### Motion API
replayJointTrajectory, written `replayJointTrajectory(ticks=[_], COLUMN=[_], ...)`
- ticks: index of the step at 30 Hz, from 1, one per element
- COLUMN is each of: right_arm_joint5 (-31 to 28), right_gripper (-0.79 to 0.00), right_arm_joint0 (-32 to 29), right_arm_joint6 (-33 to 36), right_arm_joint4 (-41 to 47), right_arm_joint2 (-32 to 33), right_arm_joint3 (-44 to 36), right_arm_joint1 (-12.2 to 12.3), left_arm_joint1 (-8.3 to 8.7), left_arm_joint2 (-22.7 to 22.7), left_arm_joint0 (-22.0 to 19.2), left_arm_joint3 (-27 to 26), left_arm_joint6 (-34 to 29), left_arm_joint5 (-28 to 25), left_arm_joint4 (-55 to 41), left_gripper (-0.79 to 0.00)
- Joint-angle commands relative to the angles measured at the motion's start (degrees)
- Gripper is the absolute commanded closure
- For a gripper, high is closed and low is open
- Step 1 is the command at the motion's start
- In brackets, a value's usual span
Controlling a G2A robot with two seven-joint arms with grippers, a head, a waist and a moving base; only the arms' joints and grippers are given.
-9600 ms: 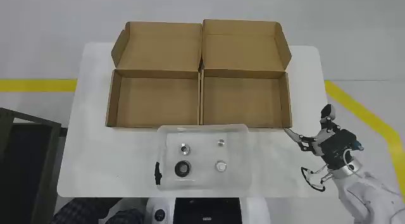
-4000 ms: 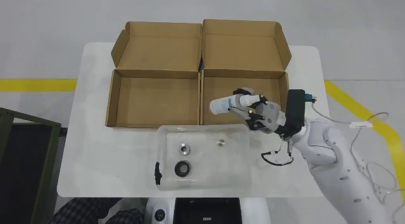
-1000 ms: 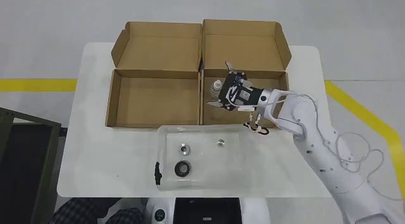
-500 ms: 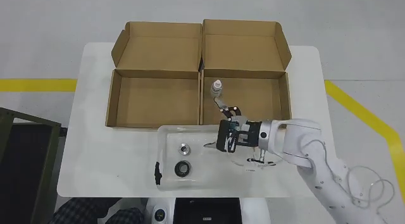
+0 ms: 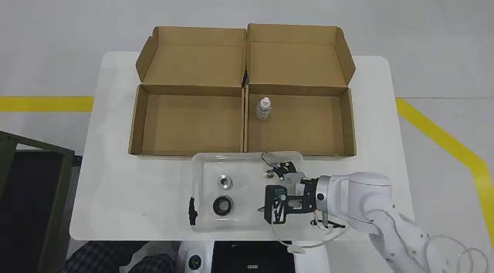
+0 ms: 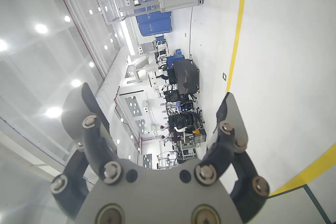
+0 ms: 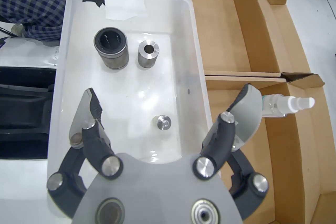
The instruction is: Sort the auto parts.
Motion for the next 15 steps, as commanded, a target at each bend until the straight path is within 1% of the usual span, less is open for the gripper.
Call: replayJointTrajectory(ticks=[1, 7, 15], right_arm_joint5=[-0.1, 0.6, 2.4], right_gripper=[-0.785, -0.785, -0.785], right_arm_joint0=[-0.6, -1.0, -0.2], right_arm_joint6=[0.0, 0.9, 2.9], right_arm_joint4=[-0.7, -2.8, -4.5], right_arm_joint2=[-0.1, -0.7, -1.9], right_arm_joint3=[0.1, 1.5, 2.8], right_arm_joint1=[0.1, 0.3, 0.2], left_arm_joint1=[0.00, 0.00, 0.00], left_arm_joint2=[0.0, 0.0, 0.0], left_arm_joint0=[0.0, 0.0, 0.0], left_arm_joint3=[0.0, 0.0, 0.0], left_arm_joint6=[0.0, 0.0, 0.0], left_arm_joint5=[0.0, 0.0, 0.0], left_arm_joint4=[0.0, 0.0, 0.0], left_gripper=[-0.785, -0.785, -0.785])
